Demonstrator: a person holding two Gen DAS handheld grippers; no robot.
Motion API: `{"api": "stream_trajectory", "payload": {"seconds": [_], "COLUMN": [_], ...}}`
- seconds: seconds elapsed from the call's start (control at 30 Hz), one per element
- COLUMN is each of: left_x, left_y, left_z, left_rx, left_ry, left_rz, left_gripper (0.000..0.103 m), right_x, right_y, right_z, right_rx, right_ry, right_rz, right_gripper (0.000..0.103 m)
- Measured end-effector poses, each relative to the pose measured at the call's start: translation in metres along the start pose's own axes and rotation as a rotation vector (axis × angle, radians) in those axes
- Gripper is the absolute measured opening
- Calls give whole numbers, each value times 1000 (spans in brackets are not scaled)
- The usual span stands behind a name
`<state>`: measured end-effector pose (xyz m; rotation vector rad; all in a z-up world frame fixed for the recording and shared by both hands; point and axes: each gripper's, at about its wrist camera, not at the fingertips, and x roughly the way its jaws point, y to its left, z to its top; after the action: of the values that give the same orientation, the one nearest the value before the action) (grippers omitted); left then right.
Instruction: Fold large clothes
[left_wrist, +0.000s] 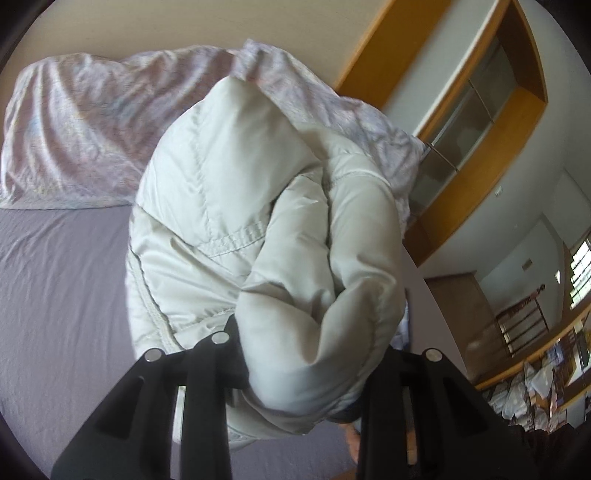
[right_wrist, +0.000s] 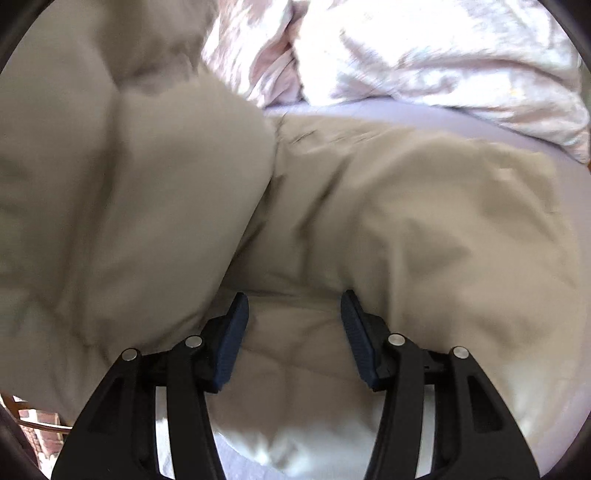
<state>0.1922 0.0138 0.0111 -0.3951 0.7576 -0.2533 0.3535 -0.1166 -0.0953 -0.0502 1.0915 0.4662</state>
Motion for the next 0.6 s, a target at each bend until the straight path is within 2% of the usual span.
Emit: {"api": "stream_trajectory", "payload": {"seconds": [0.13, 0.2, 0.43, 0.6], "left_x": [20, 33, 79, 115], "left_y": [-26, -44, -96, -131], "left_z": [-5, -8, -19, -29], "left_rx": [25, 42, 104, 139], "left_ry": [31, 52, 130, 199], "left_rz": [-15, -25, -51, -63], "left_gripper": [30, 30, 31, 31], "right_x": [-39, -53, -83, -97], "right_y": [-44, -67, -145, -176], "right_z": [-8, -13, -32, -45], "right_rx": [47, 78, 216, 270], "right_ry": [-80, -102, -102, -102], "right_rz": [-65, -112, -189, -211], "right_gripper": [57, 64, 65, 65]}}
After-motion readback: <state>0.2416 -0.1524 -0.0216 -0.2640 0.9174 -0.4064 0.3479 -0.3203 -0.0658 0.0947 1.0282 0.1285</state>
